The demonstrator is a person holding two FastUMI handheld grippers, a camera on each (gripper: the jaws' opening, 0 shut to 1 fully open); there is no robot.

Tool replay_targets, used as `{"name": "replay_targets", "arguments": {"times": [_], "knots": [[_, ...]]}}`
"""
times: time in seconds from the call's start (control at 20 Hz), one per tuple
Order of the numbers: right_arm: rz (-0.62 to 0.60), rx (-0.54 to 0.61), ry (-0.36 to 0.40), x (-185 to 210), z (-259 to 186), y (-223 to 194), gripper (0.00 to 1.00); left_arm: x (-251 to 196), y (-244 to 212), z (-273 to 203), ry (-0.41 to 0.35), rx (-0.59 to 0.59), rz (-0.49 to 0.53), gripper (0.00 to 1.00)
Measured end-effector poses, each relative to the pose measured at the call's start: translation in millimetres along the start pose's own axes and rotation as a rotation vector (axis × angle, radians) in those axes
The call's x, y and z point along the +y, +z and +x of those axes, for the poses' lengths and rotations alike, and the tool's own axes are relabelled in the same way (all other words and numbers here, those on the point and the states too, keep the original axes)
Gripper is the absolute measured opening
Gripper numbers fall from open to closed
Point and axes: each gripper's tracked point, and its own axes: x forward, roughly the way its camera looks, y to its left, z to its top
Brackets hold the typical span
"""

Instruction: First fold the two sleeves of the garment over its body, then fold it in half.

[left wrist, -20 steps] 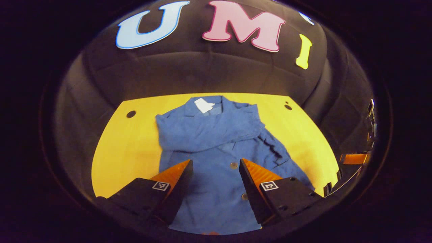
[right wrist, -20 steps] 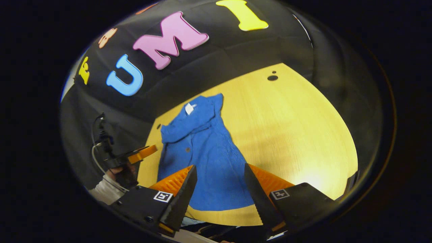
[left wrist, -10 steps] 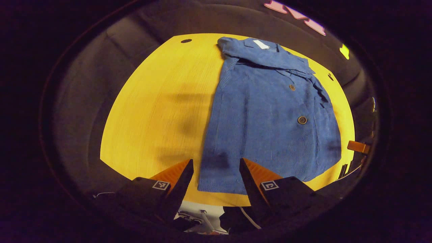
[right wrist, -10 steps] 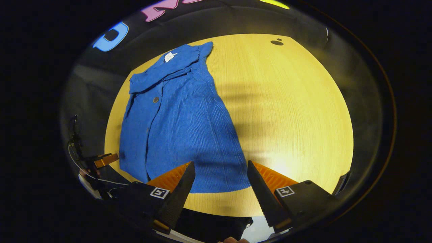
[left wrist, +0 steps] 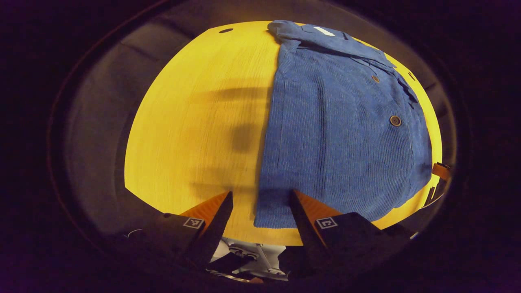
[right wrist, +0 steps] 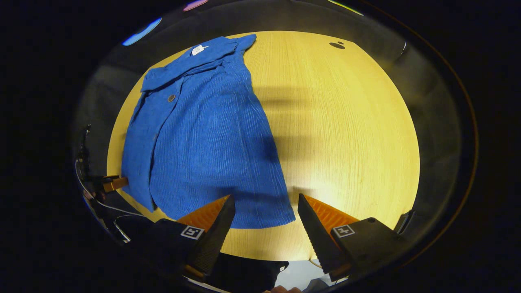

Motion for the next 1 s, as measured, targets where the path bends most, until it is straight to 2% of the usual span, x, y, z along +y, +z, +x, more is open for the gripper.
{"name": "replay_targets", "arguments": {"times": [0.2, 0.4, 0.5, 0.6, 0.7, 0.75, 0.8, 0.85, 0.9, 0.95, 1.0], "knots": [[-0.018, 0.014, -0.043, -6, 10, -6, 0.99, -1, -2, 0, -0.002, 0.021, 0.010, 0.83], [-0.026, 0.038, -0.063, -7, 19, -9, 0.99, -1, -3, 2, -0.046, 0.031, -0.040, 0.83], [-0.036, 0.051, -0.080, -5, 21, -11, 0.99, -4, -4, 5, -0.091, 0.032, -0.076, 0.82], [-0.045, 0.073, -0.083, -4, 22, -14, 0.99, -7, -3, 7, -0.095, 0.014, -0.059, 0.78], [-0.038, 0.088, -0.082, -5, 23, -15, 0.99, -14, 0, 7, -0.093, -0.004, -0.044, 0.71], [-0.033, 0.096, -0.084, -5, 23, -14, 0.99, -18, 0, 5, -0.093, -0.002, -0.038, 0.63], [-0.029, 0.103, -0.085, -5, 23, -14, 0.99, -23, -1, 6, -0.092, 0.000, -0.034, 0.65], [-0.026, 0.113, -0.086, -4, 23, -14, 0.99, -24, 0, 6, -0.092, 0.004, -0.023, 0.45], [-0.019, 0.113, -0.072, 0, 24, -14, 0.98, -27, 2, 5, -0.095, 0.010, -0.012, 0.42], [-0.009, 0.095, -0.049, 8, 25, -11, 0.77, -27, 2, 9, -0.092, 0.014, -0.001, 0.30], [0.007, 0.079, -0.012, 19, 27, -8, 0.55, -34, 9, 7, -0.121, 0.000, -0.008, 0.23]]}}
